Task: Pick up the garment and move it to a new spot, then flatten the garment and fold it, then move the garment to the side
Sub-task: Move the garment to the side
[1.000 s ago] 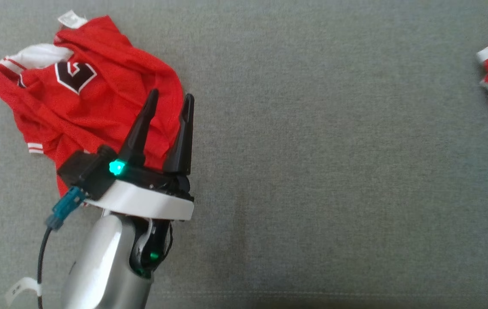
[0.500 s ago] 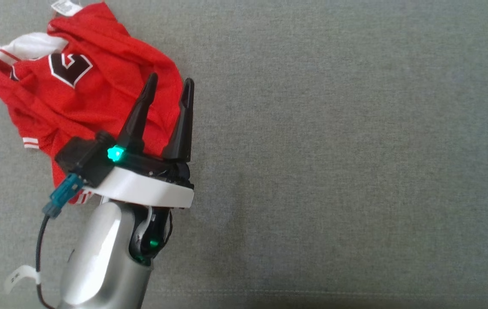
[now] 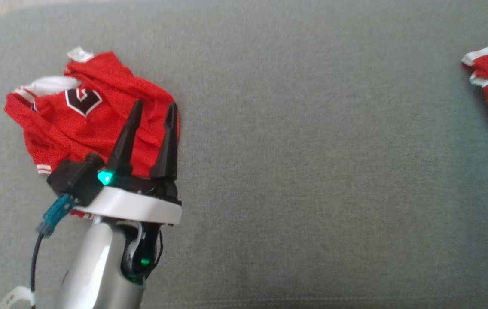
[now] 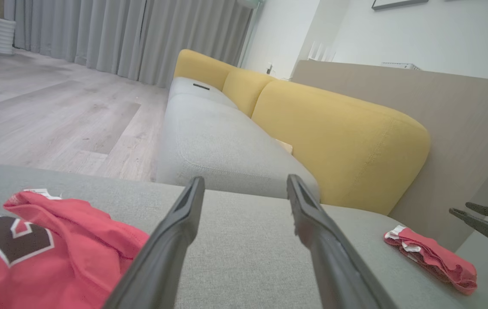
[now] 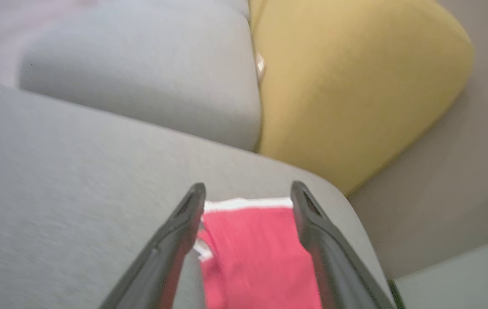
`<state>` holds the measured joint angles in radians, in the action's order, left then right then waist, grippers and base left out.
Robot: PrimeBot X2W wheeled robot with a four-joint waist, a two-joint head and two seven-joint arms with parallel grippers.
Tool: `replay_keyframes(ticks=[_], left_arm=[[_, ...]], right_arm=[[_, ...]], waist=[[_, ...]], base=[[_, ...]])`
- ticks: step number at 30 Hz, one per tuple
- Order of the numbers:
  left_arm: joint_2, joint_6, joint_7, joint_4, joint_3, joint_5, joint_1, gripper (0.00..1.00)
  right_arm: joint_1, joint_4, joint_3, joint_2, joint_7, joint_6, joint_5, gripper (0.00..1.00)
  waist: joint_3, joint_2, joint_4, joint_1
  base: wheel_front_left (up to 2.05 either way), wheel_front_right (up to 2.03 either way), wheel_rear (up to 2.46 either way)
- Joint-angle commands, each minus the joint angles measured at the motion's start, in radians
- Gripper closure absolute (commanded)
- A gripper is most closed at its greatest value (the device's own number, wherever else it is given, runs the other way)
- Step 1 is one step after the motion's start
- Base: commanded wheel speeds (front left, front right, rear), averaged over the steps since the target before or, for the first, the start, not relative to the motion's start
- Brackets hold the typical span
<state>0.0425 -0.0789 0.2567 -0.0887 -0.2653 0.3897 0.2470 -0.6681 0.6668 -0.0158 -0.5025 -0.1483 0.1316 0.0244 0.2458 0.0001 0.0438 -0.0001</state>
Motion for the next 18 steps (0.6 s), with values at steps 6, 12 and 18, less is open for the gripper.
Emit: replay_keyframes(ticks=[6,12,18], left_arm=[[0.008,0.007,0.005,0.046,0.08,-0.014,-0.043,0.0],[0.008,0.003,0.005,0.04,0.108,-0.031,-0.093,0.0],[0.008,0.0,0.005,0.03,0.119,-0.039,-0.155,0.0]], right_arm=[[0.119,-0.249,0.058,0.197,0.11,-0.001,-0.071,0.0],[0.265,-0.378,0.054,0.344,0.213,-0.001,-0.134,0.0],[0.401,-0.422,0.024,0.426,0.331,-0.001,-0.173,0.0]], waist=[[-0.129,-0.0001,-0.028,0.0001],[-0.181,-0.0001,-0.031,0.0001],[-0.222,-0.0001,-0.029,0.0001]], base=[[0.0,0.0,0.0],[0.0,0.0,0.0],[0.0,0.0,0.0]])
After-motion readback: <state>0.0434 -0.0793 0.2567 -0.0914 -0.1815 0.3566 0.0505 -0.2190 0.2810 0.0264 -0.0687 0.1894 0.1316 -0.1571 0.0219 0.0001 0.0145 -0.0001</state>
